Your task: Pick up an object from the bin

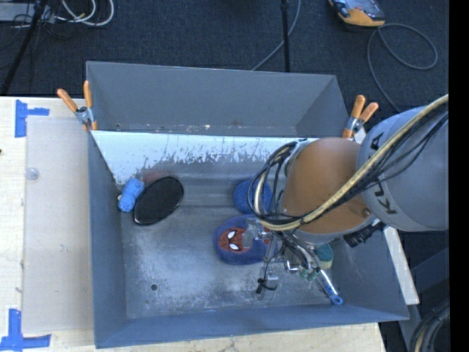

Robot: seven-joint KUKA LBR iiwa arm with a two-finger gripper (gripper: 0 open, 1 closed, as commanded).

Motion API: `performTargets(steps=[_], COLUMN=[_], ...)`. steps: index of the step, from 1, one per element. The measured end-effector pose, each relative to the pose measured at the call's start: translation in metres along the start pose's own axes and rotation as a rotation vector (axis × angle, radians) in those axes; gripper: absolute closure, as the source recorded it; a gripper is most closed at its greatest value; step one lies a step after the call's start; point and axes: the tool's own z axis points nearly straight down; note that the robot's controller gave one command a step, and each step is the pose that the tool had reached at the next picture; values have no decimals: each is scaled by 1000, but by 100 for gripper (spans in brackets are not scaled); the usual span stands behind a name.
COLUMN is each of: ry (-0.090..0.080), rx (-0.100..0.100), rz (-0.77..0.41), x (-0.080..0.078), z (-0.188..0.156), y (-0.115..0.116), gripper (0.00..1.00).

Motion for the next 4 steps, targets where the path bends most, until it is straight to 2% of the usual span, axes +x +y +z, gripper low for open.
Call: performTargets(steps=[1,2,3,4], ry=[-2,7,-1,0], rx=[0,-1,0,-1], rz=[-91,-154,-149,-123], x=[-46,-62,-66,-68], z=[39,39,14,58], y=[-24,-47,-54,-58], gripper=[0,0,0,0])
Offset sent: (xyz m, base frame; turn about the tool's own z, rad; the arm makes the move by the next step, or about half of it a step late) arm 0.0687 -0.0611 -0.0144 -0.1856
